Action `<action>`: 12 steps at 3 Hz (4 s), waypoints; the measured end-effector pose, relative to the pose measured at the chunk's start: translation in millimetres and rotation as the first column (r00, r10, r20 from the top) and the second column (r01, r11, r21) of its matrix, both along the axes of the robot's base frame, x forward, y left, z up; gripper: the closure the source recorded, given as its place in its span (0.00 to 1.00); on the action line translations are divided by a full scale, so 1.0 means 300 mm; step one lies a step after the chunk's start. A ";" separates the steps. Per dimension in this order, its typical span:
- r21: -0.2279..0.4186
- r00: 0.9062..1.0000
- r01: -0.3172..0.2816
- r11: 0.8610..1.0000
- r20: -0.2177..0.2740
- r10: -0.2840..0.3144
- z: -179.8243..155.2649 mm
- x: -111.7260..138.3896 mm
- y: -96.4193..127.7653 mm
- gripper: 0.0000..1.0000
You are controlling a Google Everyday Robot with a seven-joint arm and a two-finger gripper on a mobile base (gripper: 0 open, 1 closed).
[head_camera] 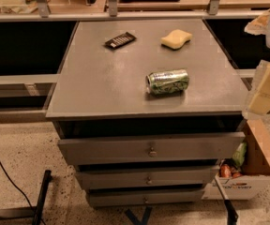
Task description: Pick sponge
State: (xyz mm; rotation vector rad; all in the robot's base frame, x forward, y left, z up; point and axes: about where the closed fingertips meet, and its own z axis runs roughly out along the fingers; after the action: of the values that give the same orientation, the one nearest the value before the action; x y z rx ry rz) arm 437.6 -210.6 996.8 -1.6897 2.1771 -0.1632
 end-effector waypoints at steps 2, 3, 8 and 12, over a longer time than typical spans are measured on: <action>0.008 1.000 0.001 1.000 0.019 -0.001 0.032 0.079 -0.024 0.00; 0.013 0.999 0.000 1.000 0.041 -0.001 0.057 0.226 -0.067 0.00; 0.372 0.980 -0.142 0.917 0.185 0.076 -0.272 0.996 -0.178 0.00; 0.565 0.937 0.123 0.816 0.204 -0.282 -0.272 1.213 -0.192 0.00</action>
Offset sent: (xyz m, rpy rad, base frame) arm 0.0737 -0.0240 0.0221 0.0158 -0.0354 0.0067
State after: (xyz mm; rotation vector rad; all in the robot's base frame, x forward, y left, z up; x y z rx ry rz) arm 801.6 -268.1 915.2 -1.0410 1.9382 0.1486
